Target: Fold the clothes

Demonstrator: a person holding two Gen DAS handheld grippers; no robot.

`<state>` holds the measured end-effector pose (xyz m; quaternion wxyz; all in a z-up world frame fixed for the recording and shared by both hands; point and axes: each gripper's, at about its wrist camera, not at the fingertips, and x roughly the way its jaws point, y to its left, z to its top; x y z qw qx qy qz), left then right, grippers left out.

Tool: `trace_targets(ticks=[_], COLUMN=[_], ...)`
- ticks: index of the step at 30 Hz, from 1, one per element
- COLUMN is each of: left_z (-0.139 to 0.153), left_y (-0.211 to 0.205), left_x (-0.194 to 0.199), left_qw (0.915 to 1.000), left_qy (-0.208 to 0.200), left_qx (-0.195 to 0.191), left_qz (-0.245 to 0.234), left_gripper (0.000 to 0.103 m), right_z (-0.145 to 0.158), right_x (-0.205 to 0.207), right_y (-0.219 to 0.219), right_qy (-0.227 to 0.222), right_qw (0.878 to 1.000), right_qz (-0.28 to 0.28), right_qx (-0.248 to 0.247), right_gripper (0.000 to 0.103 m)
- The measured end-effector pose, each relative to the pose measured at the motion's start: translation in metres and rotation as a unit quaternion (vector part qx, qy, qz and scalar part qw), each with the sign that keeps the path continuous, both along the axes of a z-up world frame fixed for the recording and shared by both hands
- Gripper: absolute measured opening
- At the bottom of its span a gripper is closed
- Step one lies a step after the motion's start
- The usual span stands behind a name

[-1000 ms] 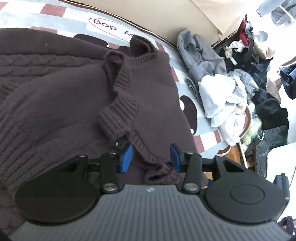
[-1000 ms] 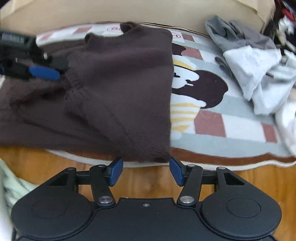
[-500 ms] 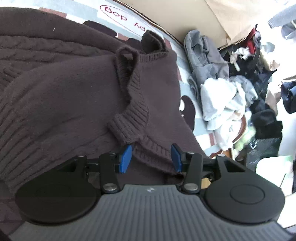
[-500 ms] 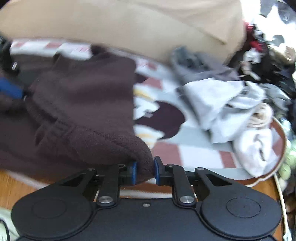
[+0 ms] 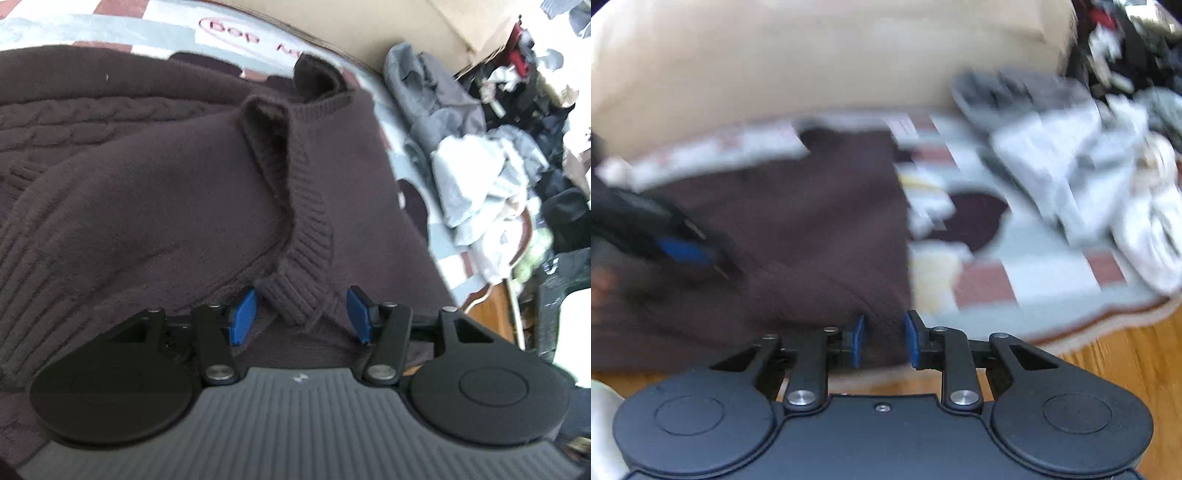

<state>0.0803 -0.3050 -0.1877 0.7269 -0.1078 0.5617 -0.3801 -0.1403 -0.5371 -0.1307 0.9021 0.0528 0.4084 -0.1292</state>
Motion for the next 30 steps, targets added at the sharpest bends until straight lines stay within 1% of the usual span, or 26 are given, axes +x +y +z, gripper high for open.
trace_targets(ticks=[1,2,3,5,6,8,9,10,11,12,13,14,15,16,18,19,20,21,22,23,25,26,27,30], left_z=[-0.001,-0.001,0.000,0.002,0.004,0.011,0.016,0.019,0.019,0.017,0.014,0.012,0.010,0.013,0.018,0.022,0.027,0.034,0.041,0.047,0.059,0.063,0.067,0.066], left_y=[-0.004,-0.007,-0.010,-0.016,-0.015,-0.010,-0.004,0.003,0.010,0.013,0.016,0.017,0.018,0.019,0.023,0.024,0.026,0.027,0.030,0.034,0.045,0.054,0.062,0.098], left_x=[-0.001,-0.002,-0.004,-0.008,-0.009,-0.014,-0.016,-0.016,-0.016,-0.015,-0.014,-0.014,-0.014,-0.016,-0.019,-0.020,-0.021,-0.021,-0.022,-0.021,-0.018,-0.014,-0.010,0.012], left_qw=[1.0000,0.9999,0.9996,0.9989,0.9992,0.9997,0.9998,0.9996,0.9993,0.9994,0.9992,0.9991,0.9984,0.9985,0.9980,0.9975,0.9966,0.9947,0.9921,0.9889,0.9811,0.9793,0.9779,0.9791], left_qy=[-0.006,-0.013,-0.021,-0.036,-0.031,-0.021,-0.013,-0.003,0.006,0.013,0.017,0.010,0.003,-0.008,-0.030,-0.041,-0.056,-0.079,-0.102,-0.126,-0.170,-0.178,-0.185,-0.171], left_qx=[0.005,0.010,0.015,0.023,0.019,0.001,-0.014,-0.026,-0.027,-0.010,0.008,0.033,0.054,0.054,0.054,0.054,0.054,0.058,0.063,0.072,0.087,0.092,0.096,0.107], left_qz=[-0.001,-0.003,-0.009,-0.020,-0.015,-0.008,0.001,0.013,0.025,0.032,0.036,0.025,0.015,0.005,-0.013,-0.022,-0.027,-0.032,-0.035,-0.035,-0.032,-0.024,-0.016,0.024], left_gripper=[0.049,0.036,0.014,0.011,0.010,0.009,0.009,0.009,0.008,0.008,0.008,0.008,0.008,0.008,0.015,0.018,0.029,0.042,0.047,0.049,0.050,0.053,0.056,0.056], right_z=[0.004,0.007,0.011,0.018,0.019,0.008,0.001,-0.007,-0.018,-0.030,-0.041,-0.049,-0.049,-0.048,-0.043,-0.038,-0.030,-0.022,-0.012,-0.003,0.011,0.018,0.024,0.029], right_x=[0.000,-0.001,-0.001,-0.002,-0.001,0.009,0.018,0.030,0.041,0.051,0.055,0.057,0.053,0.050,0.051,0.052,0.052,0.053,0.053,0.056,0.077,0.087,0.099,0.156], right_y=[0.005,0.009,0.014,0.023,0.026,0.022,0.020,0.016,0.016,0.017,0.019,0.023,0.029,0.034,0.037,0.033,0.029,0.025,0.022,0.018,0.007,0.001,-0.005,-0.025], right_qy=[-0.018,-0.036,-0.054,-0.090,-0.102,-0.096,-0.094,-0.077,-0.047,-0.014,0.024,0.051,0.048,0.046,0.039,0.028,0.013,-0.004,-0.024,-0.041,-0.056,-0.064,-0.070,-0.070], right_qw=[1.000,0.999,0.998,0.994,0.993,0.994,0.994,0.993,0.994,0.995,0.995,0.995,0.996,0.997,0.997,0.997,0.997,0.997,0.996,0.994,0.989,0.986,0.983,0.984], right_qz=[0.011,0.021,0.032,0.053,0.060,0.048,0.041,0.041,0.037,0.034,0.034,0.036,0.043,0.050,0.057,0.051,0.045,0.042,0.046,0.053,0.077,0.090,0.099,0.101], right_qx=[-0.006,-0.013,-0.019,-0.031,-0.031,0.009,0.043,0.074,0.088,0.096,0.089,0.079,0.062,0.047,0.036,0.042,0.054,0.066,0.079,0.091,0.115,0.127,0.135,0.126], right_gripper=[0.029,0.029,0.032,0.042,0.047,0.047,0.048,0.049,0.049,0.049,0.049,0.049,0.049,0.049,0.049,0.049,0.049,0.049,0.049,0.049,0.049,0.049,0.049,0.050])
